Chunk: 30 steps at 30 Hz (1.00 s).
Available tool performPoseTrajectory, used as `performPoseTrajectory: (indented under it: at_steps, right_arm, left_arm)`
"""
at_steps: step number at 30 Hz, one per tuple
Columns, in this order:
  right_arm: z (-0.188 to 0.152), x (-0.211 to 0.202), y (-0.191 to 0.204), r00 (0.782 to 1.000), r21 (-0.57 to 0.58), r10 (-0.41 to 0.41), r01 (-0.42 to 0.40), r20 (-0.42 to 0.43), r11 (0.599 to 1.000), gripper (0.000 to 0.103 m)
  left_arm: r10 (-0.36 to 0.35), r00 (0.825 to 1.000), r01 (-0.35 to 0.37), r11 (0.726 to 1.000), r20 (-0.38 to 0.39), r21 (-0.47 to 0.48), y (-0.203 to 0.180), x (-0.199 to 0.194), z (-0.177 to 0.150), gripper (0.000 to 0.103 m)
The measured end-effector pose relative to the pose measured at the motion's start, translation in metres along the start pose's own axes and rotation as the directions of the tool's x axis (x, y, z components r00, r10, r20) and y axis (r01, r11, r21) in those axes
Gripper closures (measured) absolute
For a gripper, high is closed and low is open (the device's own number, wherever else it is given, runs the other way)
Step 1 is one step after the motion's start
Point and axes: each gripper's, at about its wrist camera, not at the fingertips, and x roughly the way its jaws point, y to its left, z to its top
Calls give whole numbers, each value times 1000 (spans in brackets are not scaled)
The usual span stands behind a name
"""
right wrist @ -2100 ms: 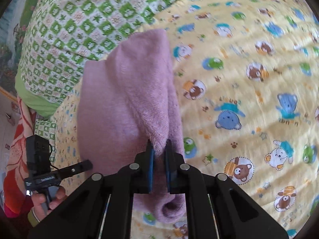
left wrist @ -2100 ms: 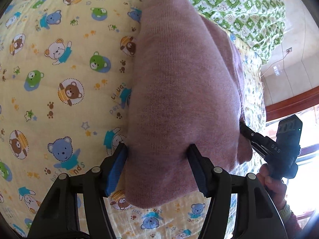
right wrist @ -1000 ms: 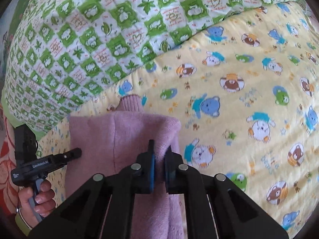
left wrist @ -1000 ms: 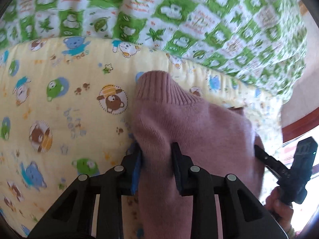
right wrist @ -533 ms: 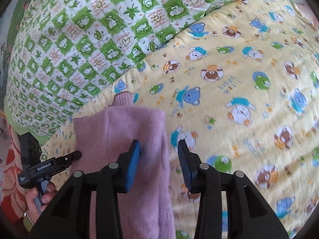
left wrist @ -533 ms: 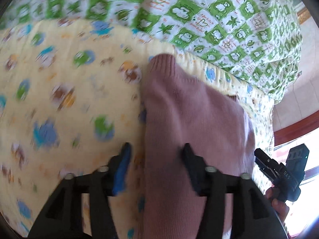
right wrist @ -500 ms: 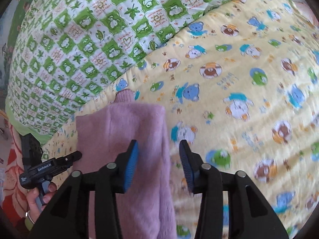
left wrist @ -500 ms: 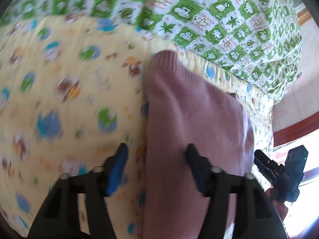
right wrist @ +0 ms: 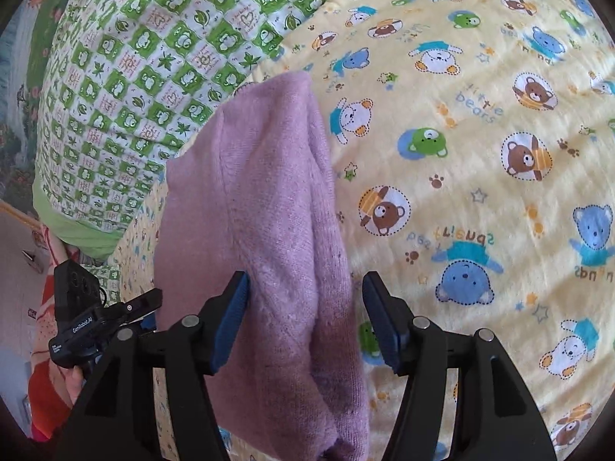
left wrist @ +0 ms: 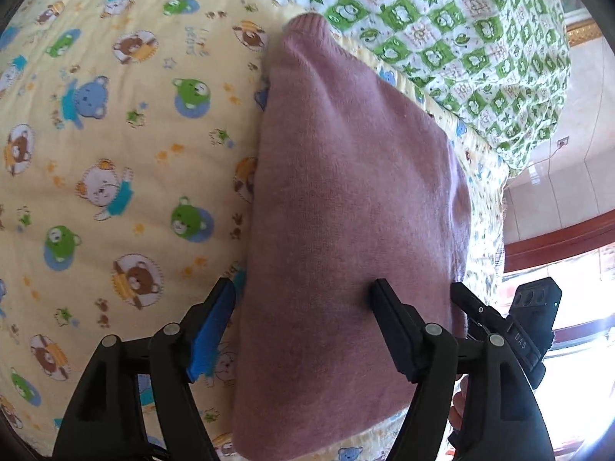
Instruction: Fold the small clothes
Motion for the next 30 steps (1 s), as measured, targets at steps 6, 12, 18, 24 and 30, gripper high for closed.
performPoseTrajectory:
  at_steps: [6, 12, 18, 24, 30]
  right_arm:
    - [7, 4, 2, 999, -11, 26, -26, -19, 1000, 41]
    - [13, 8, -3, 997, 22, 66, -65, -37, 998, 41]
    - [14, 18, -5, 992, 12, 90, -89, -85, 996, 41]
    - [15, 29, -5, 979, 51, 166, -161, -122, 986, 60]
    - [15, 13, 18, 980, 15, 178, -178, -91, 984, 71]
  left_arm:
    - [-13, 1000, 13, 1000, -27, -2, -2, 21, 13, 25]
    - [-62, 997, 61, 998, -34, -29, 6, 30, 14, 25]
    - [-96, 995, 95, 995, -32, -28, 7, 38, 17, 33]
    - [-110, 994, 110, 993, -1, -34, 7, 35, 15, 54]
    - [-143, 987, 144, 990, 69, -7, -4, 4, 13, 66]
